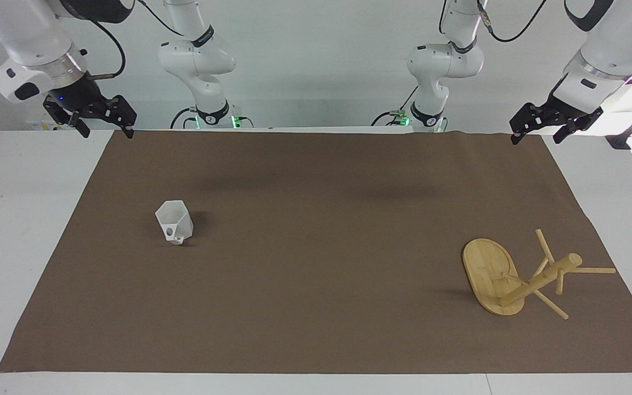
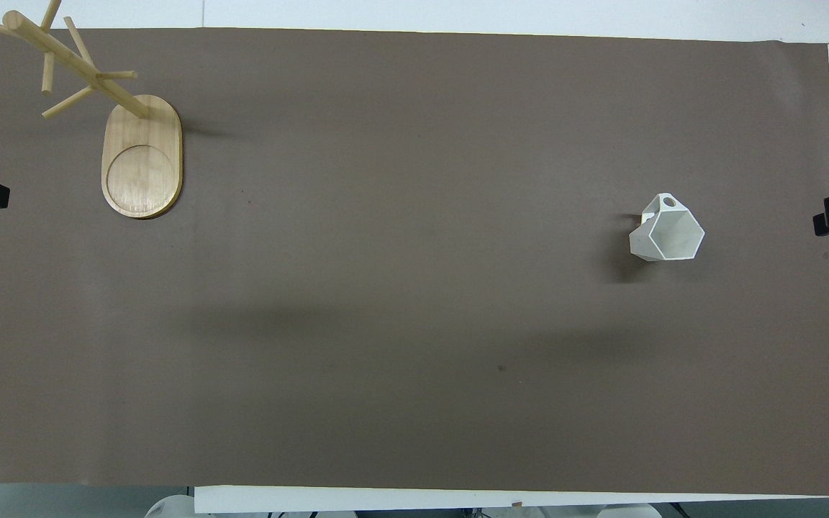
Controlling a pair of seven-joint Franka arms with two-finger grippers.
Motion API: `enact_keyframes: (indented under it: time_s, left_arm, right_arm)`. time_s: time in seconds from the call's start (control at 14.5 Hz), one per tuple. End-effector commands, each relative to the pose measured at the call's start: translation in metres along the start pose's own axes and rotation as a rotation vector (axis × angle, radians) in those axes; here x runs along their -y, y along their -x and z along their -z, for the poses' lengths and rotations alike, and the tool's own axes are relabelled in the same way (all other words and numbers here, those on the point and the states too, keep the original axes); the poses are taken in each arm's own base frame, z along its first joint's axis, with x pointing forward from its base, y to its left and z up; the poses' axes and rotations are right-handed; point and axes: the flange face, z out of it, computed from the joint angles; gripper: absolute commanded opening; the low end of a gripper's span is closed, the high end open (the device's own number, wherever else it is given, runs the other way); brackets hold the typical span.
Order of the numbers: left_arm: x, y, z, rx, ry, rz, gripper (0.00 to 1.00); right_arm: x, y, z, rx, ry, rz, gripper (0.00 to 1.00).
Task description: Hang cup on rack
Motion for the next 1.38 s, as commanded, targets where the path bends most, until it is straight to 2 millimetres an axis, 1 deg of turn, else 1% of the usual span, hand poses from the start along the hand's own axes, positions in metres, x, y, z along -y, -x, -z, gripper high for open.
enact_keyframes:
  time_s: [0.0, 0.34, 0.48, 0.55, 0.62, 0.76, 0.83, 0.96, 1.1, 1.17, 1.24, 1.31]
  left_arm:
    - [0.001, 0.007, -0.001, -0.011, -0.004, 0.004, 1.0]
    - [0.0, 0.007, -0.001, -0.011, -0.004, 0.003, 1.0]
    - [0.0, 0.007, -0.001, -0.011, -0.004, 0.003, 1.0]
    - [0.0, 0.007, -0.001, -0.011, -0.006, 0.003, 1.0]
    - [0.0, 0.007, -0.001, -0.011, -0.004, 0.003, 1.0]
    - [0.001, 0.007, -0.001, -0.011, -0.004, 0.004, 1.0]
    - [0.001, 0.007, -0.001, -0.011, -0.004, 0.004, 1.0]
    - [0.001, 0.007, -0.001, -0.011, -0.004, 0.004, 1.0]
    - [0.0, 0.007, -0.001, -0.011, -0.006, 0.003, 1.0]
    - [0.001, 0.007, -0.001, -0.011, -0.004, 0.004, 1.0]
    - [0.0, 0.007, -0.001, -0.011, -0.004, 0.003, 1.0]
    - [0.0, 0.007, -0.001, -0.011, -0.004, 0.003, 1.0]
  right_arm:
    - [0.002, 0.001, 0.0, -0.011, 0.015, -0.011, 1.0]
    - [0.002, 0.002, -0.001, -0.003, 0.016, -0.006, 1.0]
    - [0.001, 0.005, -0.004, 0.009, 0.009, 0.016, 1.0]
    - [0.001, 0.007, -0.011, 0.023, 0.006, 0.079, 1.0]
    - [-0.005, 0.008, -0.017, 0.012, 0.003, 0.163, 1.0]
    - [-0.012, 0.004, -0.03, -0.073, 0.01, 0.423, 1.0]
    - [-0.018, 0.003, -0.035, -0.085, -0.006, 0.545, 1.0]
    - [-0.026, -0.004, -0.048, -0.107, -0.084, 0.759, 1.0]
    - [-0.05, -0.024, -0.071, -0.2, -0.217, 0.984, 1.0]
    - [-0.072, -0.032, -0.085, -0.273, -0.299, 1.063, 1.0]
    - [-0.099, -0.037, -0.103, -0.337, -0.37, 1.122, 1.0]
    - [-0.124, -0.041, -0.124, -0.378, -0.451, 1.172, 1.0]
